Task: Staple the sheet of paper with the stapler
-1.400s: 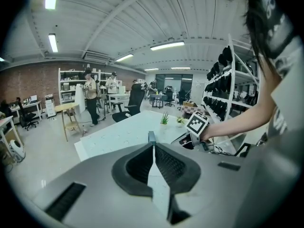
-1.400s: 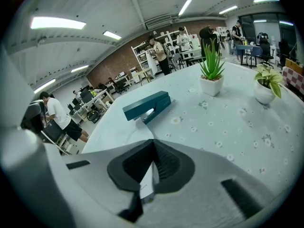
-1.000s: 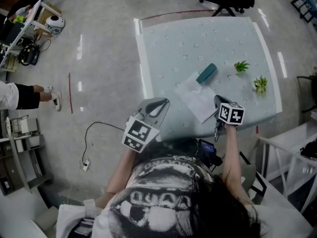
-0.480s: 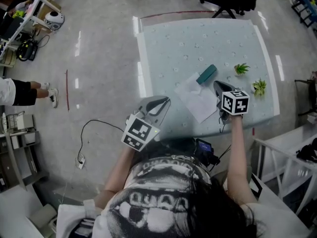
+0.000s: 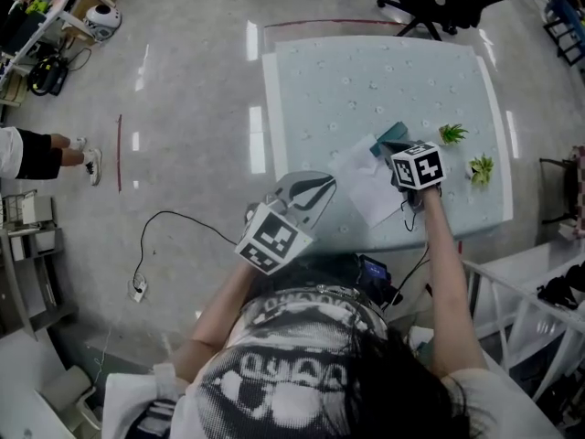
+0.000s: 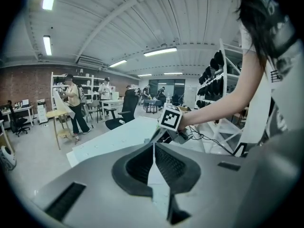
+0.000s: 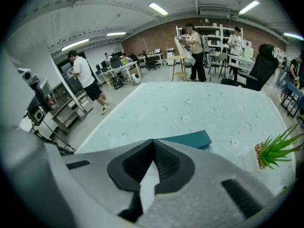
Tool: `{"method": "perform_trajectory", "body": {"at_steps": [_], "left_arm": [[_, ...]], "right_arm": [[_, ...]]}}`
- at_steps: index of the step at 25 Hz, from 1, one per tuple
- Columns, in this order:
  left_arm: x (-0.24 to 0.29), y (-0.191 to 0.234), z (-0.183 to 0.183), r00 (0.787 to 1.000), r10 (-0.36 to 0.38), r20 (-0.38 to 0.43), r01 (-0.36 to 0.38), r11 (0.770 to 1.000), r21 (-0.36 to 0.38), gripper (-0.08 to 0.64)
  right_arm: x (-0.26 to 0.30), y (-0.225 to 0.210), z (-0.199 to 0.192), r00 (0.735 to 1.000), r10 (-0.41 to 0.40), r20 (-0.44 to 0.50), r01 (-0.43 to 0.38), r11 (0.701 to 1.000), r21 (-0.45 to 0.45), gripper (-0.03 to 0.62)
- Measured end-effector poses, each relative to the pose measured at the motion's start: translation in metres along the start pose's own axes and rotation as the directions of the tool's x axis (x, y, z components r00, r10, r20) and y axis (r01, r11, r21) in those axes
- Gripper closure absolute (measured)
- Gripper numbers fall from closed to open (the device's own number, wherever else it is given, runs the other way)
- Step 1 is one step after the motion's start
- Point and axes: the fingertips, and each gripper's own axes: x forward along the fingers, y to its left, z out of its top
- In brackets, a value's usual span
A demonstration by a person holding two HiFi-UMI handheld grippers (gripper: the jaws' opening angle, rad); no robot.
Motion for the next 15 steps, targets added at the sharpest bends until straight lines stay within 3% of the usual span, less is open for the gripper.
{"method": "perform_trajectory", "body": {"at_steps": [4, 8, 15], "left_arm": [[-0.004, 0.007, -0.003, 1.000, 0.003, 0.003, -0.003, 1.000, -0.009, 0.549], [-0.005, 0.015, -0.004, 1.000, -0.001, 0.016, 0.001, 1.000, -0.019, 0.549], [0.003, 0.030, -0.006, 1.000, -0.011, 0.028, 0.012, 1.000, -0.027, 0.549]], "right_arm": [[0.009, 0.002, -0.005, 0.991, 0.050, -0.125, -0.052, 0.998, -0.017, 0.591], [0.015, 0.002, -0.009, 0.964, 0.060, -0.257, -0.080, 0.994, -0.067, 0.589], [0.021, 0.002, -0.009, 0.931, -0.017, -0.365, -0.014, 0.996, -0.083, 0.588]]}}
